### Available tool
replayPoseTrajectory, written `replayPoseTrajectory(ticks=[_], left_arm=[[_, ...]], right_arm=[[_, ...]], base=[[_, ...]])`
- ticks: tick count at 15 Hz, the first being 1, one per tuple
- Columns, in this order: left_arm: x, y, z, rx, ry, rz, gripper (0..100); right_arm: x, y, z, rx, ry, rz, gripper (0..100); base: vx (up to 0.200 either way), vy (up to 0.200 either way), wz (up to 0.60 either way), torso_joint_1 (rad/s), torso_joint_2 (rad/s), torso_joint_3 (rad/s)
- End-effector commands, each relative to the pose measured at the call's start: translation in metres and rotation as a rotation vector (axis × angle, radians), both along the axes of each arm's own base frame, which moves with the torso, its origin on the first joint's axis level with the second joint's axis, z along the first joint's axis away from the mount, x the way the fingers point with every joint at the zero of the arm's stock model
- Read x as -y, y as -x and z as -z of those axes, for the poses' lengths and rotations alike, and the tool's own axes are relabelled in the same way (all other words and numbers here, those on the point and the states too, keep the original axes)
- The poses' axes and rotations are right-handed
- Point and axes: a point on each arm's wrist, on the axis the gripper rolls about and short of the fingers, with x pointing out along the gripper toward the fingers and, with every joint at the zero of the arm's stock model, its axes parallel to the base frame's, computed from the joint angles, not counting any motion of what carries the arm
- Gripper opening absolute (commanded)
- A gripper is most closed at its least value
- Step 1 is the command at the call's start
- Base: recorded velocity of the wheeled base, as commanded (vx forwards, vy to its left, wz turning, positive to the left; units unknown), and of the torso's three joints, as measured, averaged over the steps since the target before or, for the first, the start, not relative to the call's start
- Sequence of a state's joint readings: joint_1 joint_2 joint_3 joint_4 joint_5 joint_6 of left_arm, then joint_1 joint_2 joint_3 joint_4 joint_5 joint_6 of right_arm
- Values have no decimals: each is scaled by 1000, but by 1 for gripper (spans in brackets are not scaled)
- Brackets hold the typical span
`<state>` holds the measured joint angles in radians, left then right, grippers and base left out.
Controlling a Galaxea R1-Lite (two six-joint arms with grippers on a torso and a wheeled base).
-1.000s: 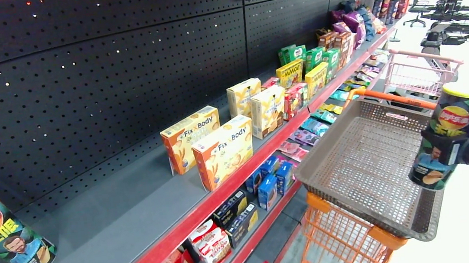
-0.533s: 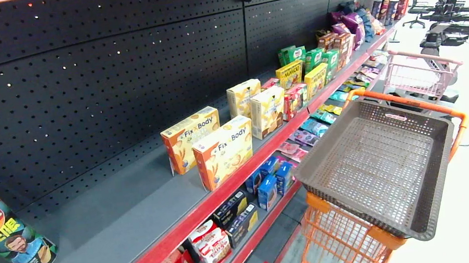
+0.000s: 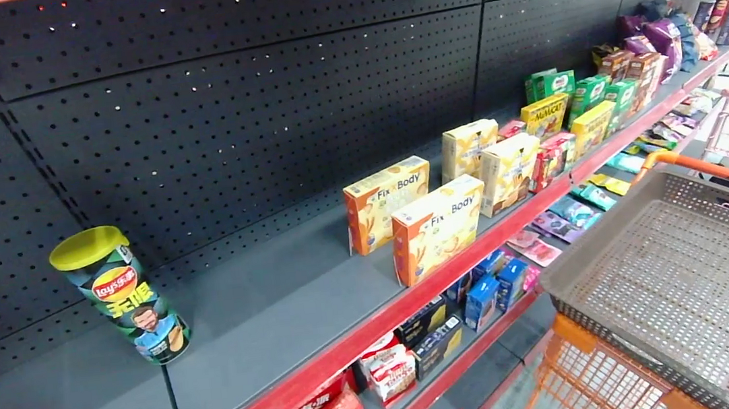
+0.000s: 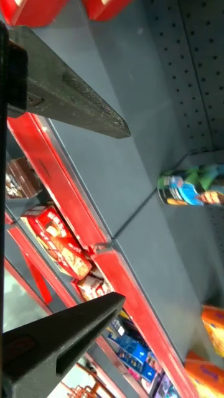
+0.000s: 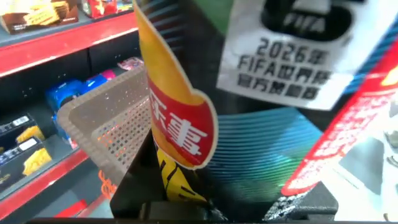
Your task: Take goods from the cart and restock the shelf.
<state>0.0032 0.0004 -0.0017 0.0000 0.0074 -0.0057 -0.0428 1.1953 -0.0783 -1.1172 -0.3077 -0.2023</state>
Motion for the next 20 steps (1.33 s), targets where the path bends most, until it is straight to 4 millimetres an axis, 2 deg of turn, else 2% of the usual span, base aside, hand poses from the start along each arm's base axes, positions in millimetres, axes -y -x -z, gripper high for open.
replayPoseTrajectory(ticks=[1, 3, 11, 14, 17, 19, 20], left_arm=[[0, 0, 0, 0, 0, 0, 100], [0, 0, 0, 0, 0, 0, 100], [0, 0, 0, 0, 0, 0, 100], [0, 0, 0, 0, 0, 0, 100], [0, 0, 0, 0, 0, 0, 100], [0, 0, 0, 0, 0, 0, 100], [0, 0, 0, 0, 0, 0, 100]], right_arm=[[-1, 1, 2, -7, 1, -10, 0], [-2, 4, 3, -29, 2, -22, 0], [-15, 6, 5, -69, 3, -143, 0], [-18, 8, 5, -64, 2, -176, 0], [-22, 16, -10, -11, 5, -225, 0], [-31, 9, -31, 10, -5, -320, 0], [-32, 8, -33, 12, -6, -331, 0]], base=[[0, 0, 0, 0, 0, 0], [0, 0, 0, 0, 0, 0], [0, 0, 600, 3, 2, 3], [0, 0, 0, 0, 0, 0], [0, 0, 0, 0, 0, 0], [0, 0, 0, 0, 0, 0], [0, 0, 0, 0, 0, 0]])
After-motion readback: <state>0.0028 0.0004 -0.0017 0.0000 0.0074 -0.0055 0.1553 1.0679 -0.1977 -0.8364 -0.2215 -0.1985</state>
